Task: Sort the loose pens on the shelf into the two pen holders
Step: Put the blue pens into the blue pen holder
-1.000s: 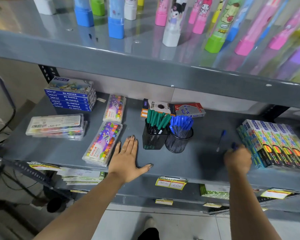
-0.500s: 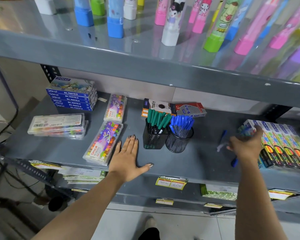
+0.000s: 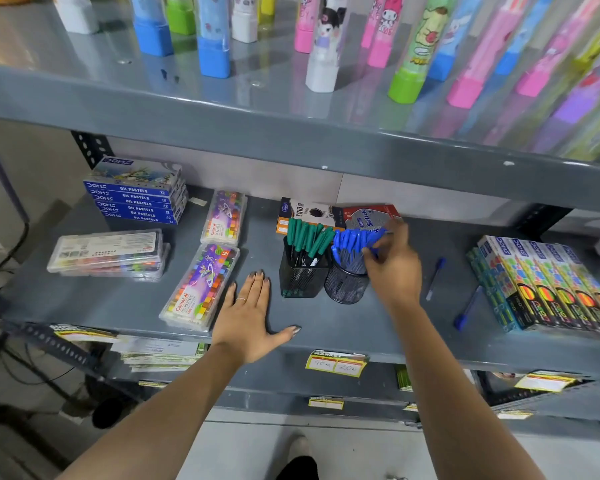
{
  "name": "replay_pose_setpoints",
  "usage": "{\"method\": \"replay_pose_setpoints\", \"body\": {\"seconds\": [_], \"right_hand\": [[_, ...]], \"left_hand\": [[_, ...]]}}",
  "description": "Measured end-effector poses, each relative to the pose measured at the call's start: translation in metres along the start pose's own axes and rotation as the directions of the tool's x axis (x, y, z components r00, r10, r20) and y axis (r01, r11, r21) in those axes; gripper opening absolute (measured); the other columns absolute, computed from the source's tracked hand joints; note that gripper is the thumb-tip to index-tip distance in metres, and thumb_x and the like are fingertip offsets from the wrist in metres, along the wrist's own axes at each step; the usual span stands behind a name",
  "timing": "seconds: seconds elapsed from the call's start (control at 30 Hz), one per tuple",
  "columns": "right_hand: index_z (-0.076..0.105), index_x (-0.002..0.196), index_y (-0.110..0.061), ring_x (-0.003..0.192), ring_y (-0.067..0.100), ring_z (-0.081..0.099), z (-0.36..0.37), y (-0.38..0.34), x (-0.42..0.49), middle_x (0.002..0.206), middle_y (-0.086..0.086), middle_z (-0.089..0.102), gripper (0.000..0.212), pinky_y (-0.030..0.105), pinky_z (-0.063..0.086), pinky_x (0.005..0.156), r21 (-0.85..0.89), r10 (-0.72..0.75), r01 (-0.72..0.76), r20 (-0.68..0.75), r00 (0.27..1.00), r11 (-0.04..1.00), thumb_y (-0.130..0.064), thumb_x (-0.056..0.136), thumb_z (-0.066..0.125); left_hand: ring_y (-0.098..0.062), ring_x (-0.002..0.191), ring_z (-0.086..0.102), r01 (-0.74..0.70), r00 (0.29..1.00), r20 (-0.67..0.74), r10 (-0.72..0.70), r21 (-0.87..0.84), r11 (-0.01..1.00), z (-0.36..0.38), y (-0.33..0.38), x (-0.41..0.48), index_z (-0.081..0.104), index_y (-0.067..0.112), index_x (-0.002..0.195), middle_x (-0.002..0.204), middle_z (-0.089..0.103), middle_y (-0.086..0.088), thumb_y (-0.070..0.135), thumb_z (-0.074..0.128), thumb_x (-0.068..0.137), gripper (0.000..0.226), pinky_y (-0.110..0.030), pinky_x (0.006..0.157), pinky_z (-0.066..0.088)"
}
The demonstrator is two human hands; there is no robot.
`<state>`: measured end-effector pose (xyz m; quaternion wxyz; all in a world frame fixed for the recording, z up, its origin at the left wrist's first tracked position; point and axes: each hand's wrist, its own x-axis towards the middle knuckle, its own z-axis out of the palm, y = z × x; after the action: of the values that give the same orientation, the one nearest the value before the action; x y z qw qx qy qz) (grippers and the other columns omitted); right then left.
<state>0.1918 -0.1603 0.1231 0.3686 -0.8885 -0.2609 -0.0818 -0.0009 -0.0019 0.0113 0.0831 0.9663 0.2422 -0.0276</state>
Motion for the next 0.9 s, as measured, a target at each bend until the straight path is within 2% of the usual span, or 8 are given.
{"method": "replay_pose_setpoints", "body": {"seconds": [0.13, 0.2, 0.33, 0.43, 0.53, 0.6, 0.8, 0.9], "right_hand": [[0.063, 0.105, -0.015, 0.086, 0.026, 0.063, 0.01, 0.013, -0.013, 0.103, 0.006, 0.061, 0.027, 0.026, 0.043, 0.059, -0.146, -0.144, 0.135, -0.047, 0.988, 0.98, -0.024, 0.081, 0.07], [0.067, 0.107, -0.015, 0.09, 0.025, 0.062, 0.006, 0.017, -0.016, 0.107, 0.008, 0.06, 0.027, 0.029, 0.048, 0.065, -0.099, -0.157, 0.145, -0.122, 0.98, 0.984, -0.027, 0.083, 0.069], [0.068, 0.105, -0.009, 0.089, 0.032, 0.062, -0.014, 0.047, 0.001, 0.106, 0.014, 0.063, 0.021, 0.03, 0.044, 0.073, -0.017, 0.068, -0.076, -0.283, 0.957, 0.997, -0.015, 0.087, 0.059], [0.064, 0.11, -0.002, 0.1, 0.041, 0.059, -0.017, 0.097, 0.021, 0.115, 0.025, 0.06, 0.03, 0.041, 0.048, 0.084, -0.208, 0.325, -0.355, -0.165, 0.931, 0.912, -0.022, 0.091, 0.054], [0.059, 0.123, -0.004, 0.112, 0.042, 0.054, -0.012, 0.133, 0.031, 0.122, 0.031, 0.054, 0.047, 0.044, 0.046, 0.095, -0.343, 0.457, -0.426, 0.012, 0.89, 0.837, -0.04, 0.096, 0.045], [0.059, 0.126, -0.005, 0.115, 0.043, 0.052, -0.008, 0.148, 0.037, 0.123, 0.031, 0.053, 0.052, 0.043, 0.043, 0.097, -0.393, 0.495, -0.441, 0.042, 0.868, 0.807, -0.044, 0.097, 0.042], [0.07, 0.099, 0.005, 0.1, 0.042, 0.066, -0.014, 0.144, 0.047, 0.099, 0.029, 0.069, 0.024, 0.041, 0.052, 0.085, -0.362, 0.548, -0.52, -0.03, 0.836, 0.774, -0.01, 0.085, 0.058], [0.069, 0.093, 0.007, 0.095, 0.04, 0.068, -0.024, 0.133, 0.047, 0.093, 0.029, 0.069, 0.025, 0.037, 0.053, 0.078, -0.208, 0.625, -0.61, 0.008, 0.781, 0.765, -0.012, 0.077, 0.067]], "left_hand": [[-0.017, 0.151, -0.016, 0.0, 1.0, -0.006, 0.0, -0.007, 1.0, 0.0, 0.0, 0.0, -0.007, 0.011, 0.157, 0.166, -0.01, -0.005, 0.092, 0.007, 0.074, 0.116, -0.044, 0.122, -0.011], [-0.017, 0.151, -0.016, -0.001, 1.0, -0.006, 0.001, -0.002, 1.0, 0.0, 0.0, 0.0, -0.007, 0.011, 0.157, 0.166, -0.01, -0.005, 0.092, 0.007, 0.074, 0.116, -0.044, 0.122, -0.011], [-0.018, 0.151, -0.016, -0.005, 1.0, -0.014, 0.005, 0.002, 1.0, 0.001, 0.0, 0.0, -0.006, 0.01, 0.157, 0.166, -0.009, -0.005, 0.092, 0.007, 0.075, 0.116, -0.044, 0.122, -0.011], [-0.018, 0.151, -0.016, -0.008, 1.0, -0.016, 0.008, 0.0, 1.0, 0.001, -0.001, 0.0, -0.006, 0.011, 0.157, 0.166, -0.009, -0.005, 0.092, 0.006, 0.075, 0.116, -0.044, 0.122, -0.011], [-0.017, 0.151, -0.017, -0.001, 1.0, -0.007, 0.001, 0.018, 1.0, 0.001, 0.0, 0.0, -0.007, 0.011, 0.157, 0.166, -0.011, -0.005, 0.092, 0.006, 0.075, 0.116, -0.045, 0.122, -0.01], [-0.017, 0.151, -0.017, 0.003, 1.0, -0.008, -0.003, 0.025, 1.0, 0.0, 0.0, 0.0, -0.008, 0.011, 0.157, 0.166, -0.011, -0.005, 0.093, 0.005, 0.075, 0.116, -0.045, 0.122, -0.01], [-0.016, 0.15, -0.018, 0.011, 1.0, -0.002, -0.011, 0.024, 1.0, -0.001, 0.001, 0.0, -0.008, 0.011, 0.157, 0.166, -0.012, -0.004, 0.093, 0.005, 0.075, 0.116, -0.044, 0.122, -0.012], [-0.017, 0.15, -0.018, 0.009, 1.0, 0.008, -0.01, 0.033, 0.999, -0.002, 0.001, -0.001, -0.01, 0.011, 0.156, 0.166, -0.014, -0.005, 0.091, 0.01, 0.078, 0.114, -0.043, 0.122, -0.012]]}}
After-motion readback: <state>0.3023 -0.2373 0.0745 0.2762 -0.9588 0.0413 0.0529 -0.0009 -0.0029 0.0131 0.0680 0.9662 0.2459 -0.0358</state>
